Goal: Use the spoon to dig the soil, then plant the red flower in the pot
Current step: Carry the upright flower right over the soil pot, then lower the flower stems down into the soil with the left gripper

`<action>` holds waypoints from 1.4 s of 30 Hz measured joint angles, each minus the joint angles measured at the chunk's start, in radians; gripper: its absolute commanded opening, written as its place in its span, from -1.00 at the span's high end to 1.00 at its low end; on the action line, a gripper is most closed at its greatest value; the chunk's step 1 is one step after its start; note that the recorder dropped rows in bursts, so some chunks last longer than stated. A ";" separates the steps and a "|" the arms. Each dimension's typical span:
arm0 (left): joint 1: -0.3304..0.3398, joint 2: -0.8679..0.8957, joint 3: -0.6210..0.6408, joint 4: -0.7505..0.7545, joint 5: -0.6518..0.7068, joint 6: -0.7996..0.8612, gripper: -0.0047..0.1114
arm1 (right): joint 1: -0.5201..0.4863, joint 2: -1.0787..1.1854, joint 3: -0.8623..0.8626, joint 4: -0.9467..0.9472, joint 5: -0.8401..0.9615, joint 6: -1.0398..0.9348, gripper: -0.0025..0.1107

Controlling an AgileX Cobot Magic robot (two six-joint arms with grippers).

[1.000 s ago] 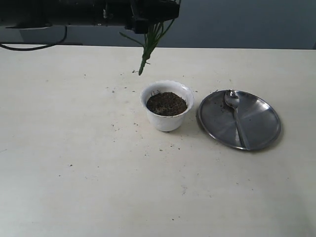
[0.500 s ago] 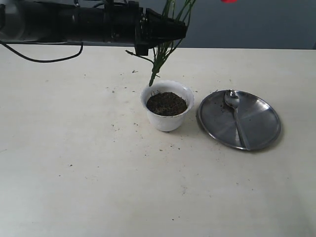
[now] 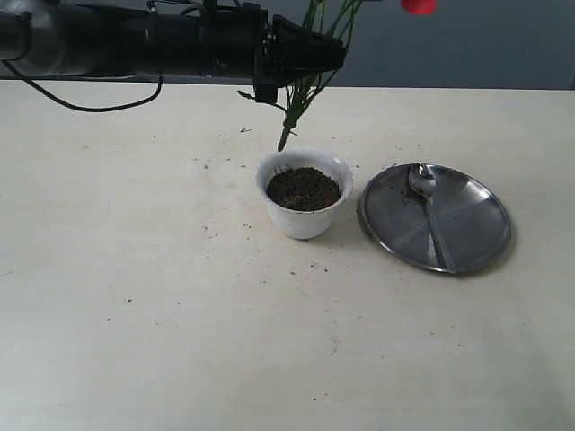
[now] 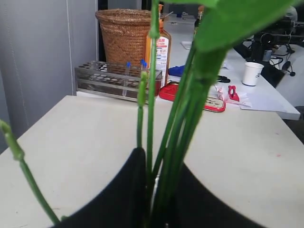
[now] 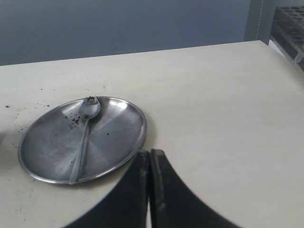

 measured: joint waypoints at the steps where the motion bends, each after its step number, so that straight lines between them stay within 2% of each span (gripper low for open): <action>1: -0.007 0.004 0.000 0.000 0.000 0.000 0.91 | 0.000 0.000 0.000 0.000 0.000 0.000 0.96; 29: -0.021 -0.011 0.000 0.000 0.002 -0.034 0.91 | 0.000 0.000 0.000 0.000 0.000 0.000 0.96; 42: 0.000 -0.011 0.000 0.000 0.002 -0.054 0.91 | 0.000 0.000 0.000 0.000 0.000 0.000 0.96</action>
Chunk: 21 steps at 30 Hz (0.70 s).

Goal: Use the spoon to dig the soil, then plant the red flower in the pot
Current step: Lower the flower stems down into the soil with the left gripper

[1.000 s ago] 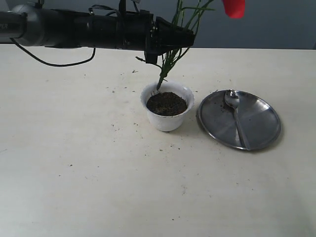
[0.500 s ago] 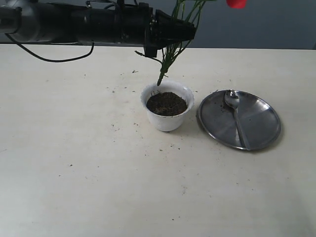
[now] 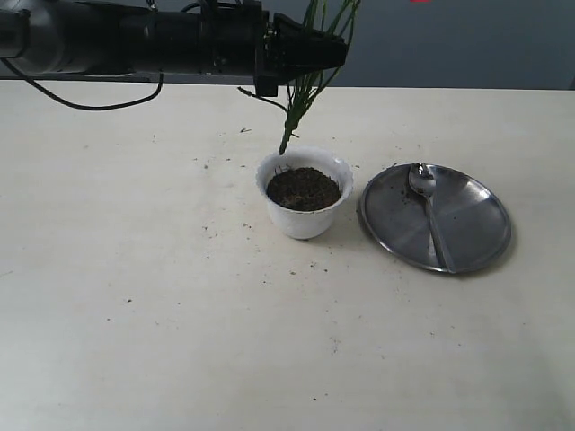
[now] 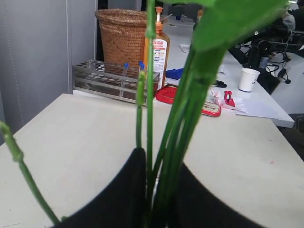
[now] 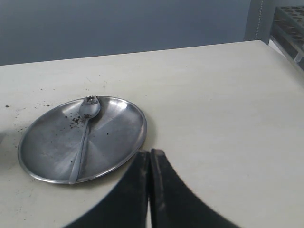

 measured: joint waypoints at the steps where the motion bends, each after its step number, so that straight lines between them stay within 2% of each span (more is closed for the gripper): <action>1: 0.000 0.000 0.000 0.000 0.000 -0.002 0.91 | 0.000 0.000 0.000 0.000 0.000 0.000 0.96; 12: 0.031 0.000 0.000 0.000 0.000 -0.018 0.91 | 0.000 0.000 0.000 0.000 0.000 0.000 0.96; 21: 0.025 0.002 0.000 0.000 -0.002 -0.045 0.91 | 0.000 0.000 0.000 0.000 0.000 0.000 0.96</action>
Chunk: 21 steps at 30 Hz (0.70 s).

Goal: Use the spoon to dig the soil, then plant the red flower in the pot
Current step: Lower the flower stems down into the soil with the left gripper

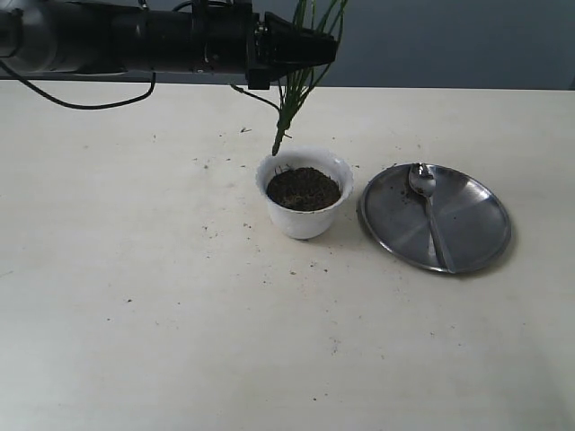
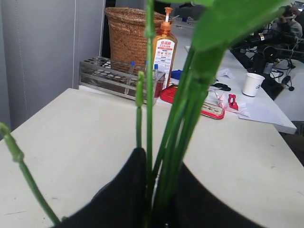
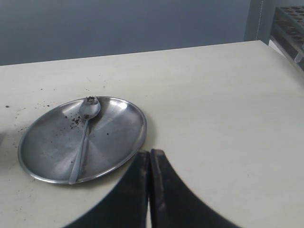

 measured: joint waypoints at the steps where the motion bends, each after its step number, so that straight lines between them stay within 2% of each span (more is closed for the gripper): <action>1: 0.000 0.000 0.000 0.000 0.000 0.000 0.91 | 0.000 0.000 0.000 0.000 0.000 0.000 0.96; 21: 0.000 0.000 0.000 0.000 0.000 -0.018 0.91 | 0.000 0.000 0.000 0.000 0.000 0.000 0.96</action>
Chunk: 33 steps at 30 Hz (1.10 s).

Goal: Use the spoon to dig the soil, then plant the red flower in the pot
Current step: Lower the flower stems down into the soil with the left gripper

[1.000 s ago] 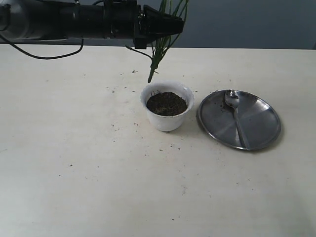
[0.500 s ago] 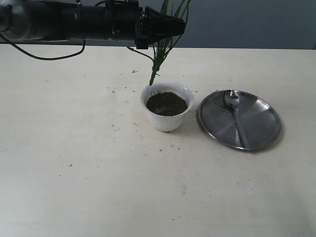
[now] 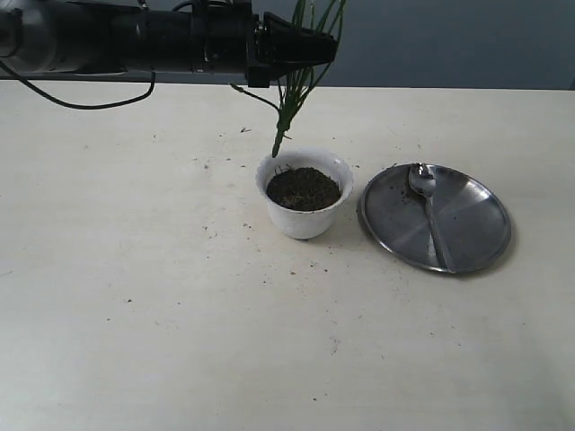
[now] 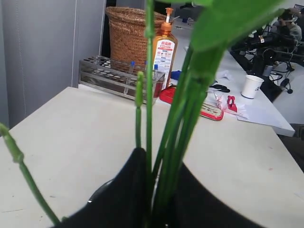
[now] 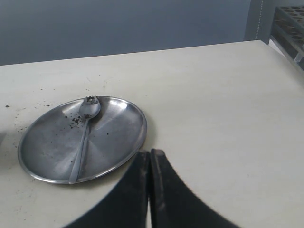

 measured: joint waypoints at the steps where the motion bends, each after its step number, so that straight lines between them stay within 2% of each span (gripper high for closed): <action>1: -0.002 0.000 0.000 0.000 0.000 0.000 0.91 | 0.000 0.000 0.000 0.000 0.000 0.000 0.96; 17: -0.067 0.000 0.000 0.000 0.000 0.029 0.91 | 0.000 0.000 0.000 0.000 0.000 0.000 0.96; 33: -0.073 0.076 0.002 0.000 -0.001 0.079 0.91 | 0.000 0.000 0.000 0.000 0.000 0.000 0.96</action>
